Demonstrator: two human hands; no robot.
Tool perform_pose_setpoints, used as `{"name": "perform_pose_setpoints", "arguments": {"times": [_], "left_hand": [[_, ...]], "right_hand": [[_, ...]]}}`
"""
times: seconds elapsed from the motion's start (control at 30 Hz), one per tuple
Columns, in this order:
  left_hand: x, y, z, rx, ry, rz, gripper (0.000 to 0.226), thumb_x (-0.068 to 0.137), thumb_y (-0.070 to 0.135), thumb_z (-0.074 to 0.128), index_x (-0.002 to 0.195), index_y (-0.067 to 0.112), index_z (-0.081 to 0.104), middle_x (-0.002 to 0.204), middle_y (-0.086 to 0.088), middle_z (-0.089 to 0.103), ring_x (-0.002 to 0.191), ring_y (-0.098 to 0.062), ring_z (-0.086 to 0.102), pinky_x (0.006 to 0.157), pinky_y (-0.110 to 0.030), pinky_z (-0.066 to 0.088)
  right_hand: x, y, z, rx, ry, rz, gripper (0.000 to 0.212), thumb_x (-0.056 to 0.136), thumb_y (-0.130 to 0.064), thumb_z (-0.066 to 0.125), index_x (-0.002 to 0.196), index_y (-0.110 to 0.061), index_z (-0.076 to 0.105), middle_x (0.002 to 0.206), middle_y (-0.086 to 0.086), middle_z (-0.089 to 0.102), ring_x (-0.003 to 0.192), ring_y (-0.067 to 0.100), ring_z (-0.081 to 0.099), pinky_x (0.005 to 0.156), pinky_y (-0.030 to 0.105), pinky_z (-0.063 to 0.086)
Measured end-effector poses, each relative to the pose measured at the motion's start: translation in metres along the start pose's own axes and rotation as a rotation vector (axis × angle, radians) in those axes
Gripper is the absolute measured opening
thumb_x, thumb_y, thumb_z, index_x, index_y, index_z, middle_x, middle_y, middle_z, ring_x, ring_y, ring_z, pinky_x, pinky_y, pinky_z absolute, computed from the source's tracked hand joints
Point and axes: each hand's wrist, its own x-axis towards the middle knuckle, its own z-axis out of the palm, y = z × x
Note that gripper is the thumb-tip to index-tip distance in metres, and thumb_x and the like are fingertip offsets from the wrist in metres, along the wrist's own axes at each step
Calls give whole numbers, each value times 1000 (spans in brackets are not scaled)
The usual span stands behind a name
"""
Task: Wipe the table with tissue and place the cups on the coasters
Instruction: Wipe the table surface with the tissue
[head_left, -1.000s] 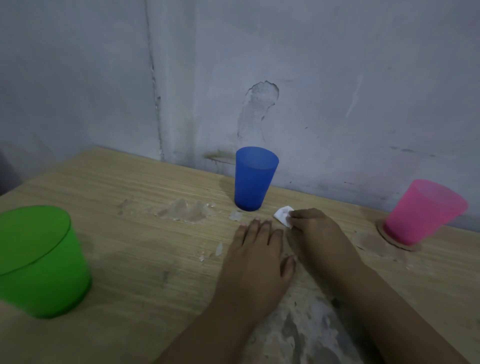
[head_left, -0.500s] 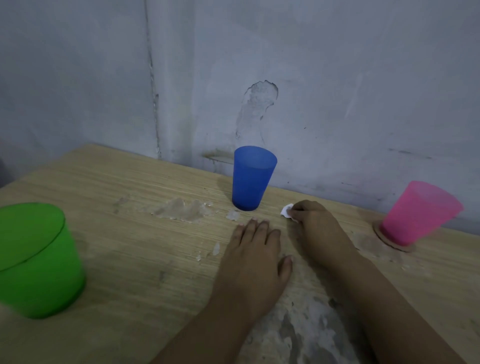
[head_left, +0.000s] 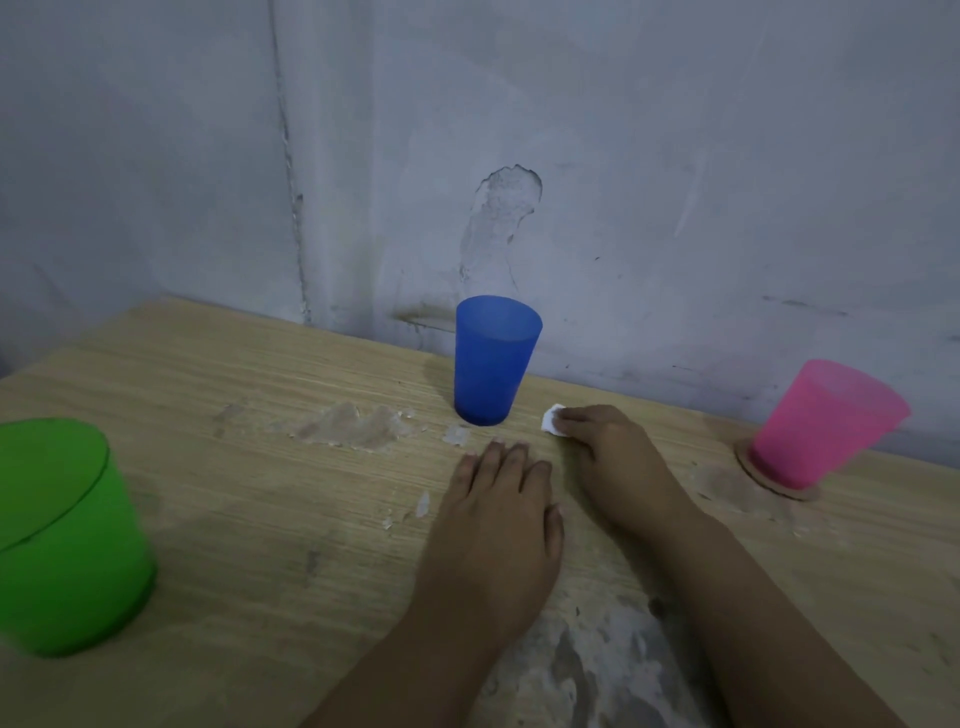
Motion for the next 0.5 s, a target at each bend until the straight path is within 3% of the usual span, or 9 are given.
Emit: {"name": "perform_pose_setpoints", "arguments": {"times": [0.17, 0.27, 0.33, 0.43, 0.5], "left_hand": [[1, -1, 1, -20, -7, -9, 50, 97, 40, 26, 145, 23, 27, 157, 0, 20, 145, -16, 8, 119, -37, 2], [0, -1, 1, -9, -4, -9, 50, 97, 41, 26, 144, 24, 27, 157, -1, 19, 146, -17, 6, 118, -37, 1], [-1, 0, 1, 3, -4, -9, 51, 97, 42, 25, 145, 23, 27, 158, -1, 17, 146, -17, 5, 118, -38, -1], [1, 0, 1, 11, -1, 18, 52, 97, 43, 23, 145, 24, 26, 159, 0, 13, 146, -16, 2, 116, -37, -6], [0, -1, 0, 11, -9, 51, 50, 97, 44, 23, 145, 28, 27, 159, 3, 12, 146, -16, -1, 115, -36, -8]], "right_hand": [[-9, 9, -11, -2, 16, 24, 30, 72, 5, 60, 95, -8, 74, 101, 8, 73, 95, 26, 63, 81, 6, 29], [-2, 8, -6, -32, -11, 14, 42, 79, 5, 53, 116, -11, 66, 121, 5, 66, 108, 26, 55, 90, 16, 33], [-2, 4, 3, -22, -43, -21, 43, 85, 0, 48, 124, -14, 60, 126, 3, 62, 111, 23, 51, 90, 16, 31], [-10, 4, -1, 54, 23, 19, 35, 83, -10, 51, 113, -19, 68, 108, 2, 70, 101, 19, 56, 84, 18, 35], [-12, 10, -7, 31, 60, 43, 32, 78, -4, 58, 103, -17, 72, 98, 1, 72, 91, 24, 59, 78, 24, 41]]}}
